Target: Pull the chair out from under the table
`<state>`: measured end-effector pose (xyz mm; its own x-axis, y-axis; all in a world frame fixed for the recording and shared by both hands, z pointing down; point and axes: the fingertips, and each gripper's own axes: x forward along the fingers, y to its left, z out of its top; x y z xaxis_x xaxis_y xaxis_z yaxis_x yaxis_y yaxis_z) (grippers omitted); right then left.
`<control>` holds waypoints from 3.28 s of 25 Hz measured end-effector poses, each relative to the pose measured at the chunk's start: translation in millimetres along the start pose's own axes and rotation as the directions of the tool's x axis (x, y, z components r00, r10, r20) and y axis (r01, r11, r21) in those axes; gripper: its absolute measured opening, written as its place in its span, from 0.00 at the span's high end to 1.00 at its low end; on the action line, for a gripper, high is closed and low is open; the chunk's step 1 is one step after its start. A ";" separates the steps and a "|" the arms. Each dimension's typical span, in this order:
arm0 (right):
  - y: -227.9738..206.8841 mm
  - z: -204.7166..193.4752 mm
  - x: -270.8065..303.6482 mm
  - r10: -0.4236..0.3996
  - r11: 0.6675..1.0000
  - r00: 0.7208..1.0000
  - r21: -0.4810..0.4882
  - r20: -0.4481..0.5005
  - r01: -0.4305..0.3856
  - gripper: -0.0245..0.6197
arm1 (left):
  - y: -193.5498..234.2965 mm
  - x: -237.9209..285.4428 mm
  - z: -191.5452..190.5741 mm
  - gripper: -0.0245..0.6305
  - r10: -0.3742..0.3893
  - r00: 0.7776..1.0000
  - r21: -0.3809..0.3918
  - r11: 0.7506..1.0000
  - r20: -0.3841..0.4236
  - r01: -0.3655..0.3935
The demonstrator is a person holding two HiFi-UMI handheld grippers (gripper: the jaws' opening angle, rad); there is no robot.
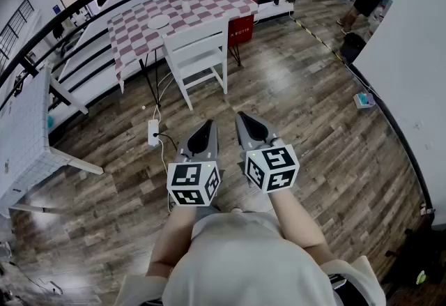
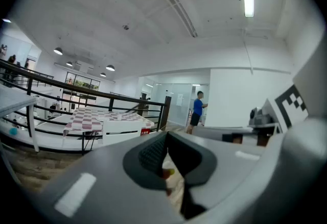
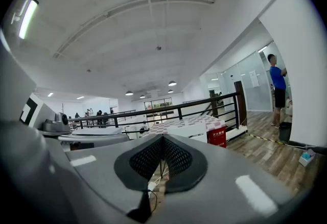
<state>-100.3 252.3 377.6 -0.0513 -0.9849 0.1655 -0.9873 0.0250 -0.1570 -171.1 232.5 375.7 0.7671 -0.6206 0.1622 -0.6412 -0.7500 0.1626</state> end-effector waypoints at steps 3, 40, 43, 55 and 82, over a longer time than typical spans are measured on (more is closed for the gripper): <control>4.0 -1.6 -5.1 0.008 1.000 1.000 -0.009 0.007 -0.008 0.96 | -3.1 -2.7 1.4 0.95 0.003 1.000 0.004 1.000 0.008 -0.003; -26.2 9.3 44.2 0.085 0.996 0.996 0.025 -0.014 -0.085 0.96 | 18.6 63.1 13.4 0.95 -0.004 1.000 0.022 1.000 -0.016 0.004; -37.2 15.9 66.9 0.082 0.996 0.997 0.031 -0.014 -0.081 0.96 | 29.8 83.7 17.4 0.95 -0.008 1.000 0.021 1.000 -0.017 0.009; -63.1 43.7 147.5 0.082 0.996 0.997 0.042 -0.005 -0.082 0.96 | 74.5 157.7 49.5 0.95 -0.032 0.999 0.024 0.999 -0.027 0.033; -81.7 70.2 314.6 0.024 0.998 0.999 0.058 0.038 -0.026 0.96 | 198.9 276.4 73.1 0.95 -0.080 0.995 0.070 0.994 -0.061 0.084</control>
<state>-25.1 -71.7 374.2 -0.0689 -0.9899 0.1242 -0.9753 0.0406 -0.2172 -85.1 -104.9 381.7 0.8132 -0.5438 0.2074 -0.5714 -0.8136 0.1073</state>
